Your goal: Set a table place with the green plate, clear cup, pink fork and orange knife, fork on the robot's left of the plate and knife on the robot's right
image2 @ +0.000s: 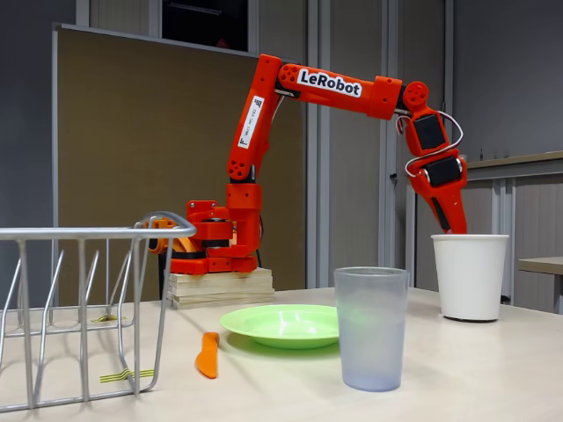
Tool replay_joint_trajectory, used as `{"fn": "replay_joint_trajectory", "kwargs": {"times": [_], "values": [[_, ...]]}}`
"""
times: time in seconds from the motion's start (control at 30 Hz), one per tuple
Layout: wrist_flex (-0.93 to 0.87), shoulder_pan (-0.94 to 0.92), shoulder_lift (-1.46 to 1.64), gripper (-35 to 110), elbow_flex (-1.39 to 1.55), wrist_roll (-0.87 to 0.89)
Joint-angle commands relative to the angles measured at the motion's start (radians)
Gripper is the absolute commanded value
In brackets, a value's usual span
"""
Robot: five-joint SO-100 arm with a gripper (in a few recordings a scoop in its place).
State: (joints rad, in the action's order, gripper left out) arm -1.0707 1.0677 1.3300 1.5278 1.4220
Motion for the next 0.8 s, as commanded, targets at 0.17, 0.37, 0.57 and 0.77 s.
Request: {"fn": "replay_joint_trajectory", "kwargs": {"times": [0.17,0.37,0.57,0.77], "values": [[-0.081,-0.002,0.060,0,-0.072,-0.038],[-0.146,0.006,0.075,0,-0.144,-0.046],[-0.189,0.015,0.127,0,-0.187,-0.072],[-0.273,0.000,0.178,0,-0.278,-0.190]]}}
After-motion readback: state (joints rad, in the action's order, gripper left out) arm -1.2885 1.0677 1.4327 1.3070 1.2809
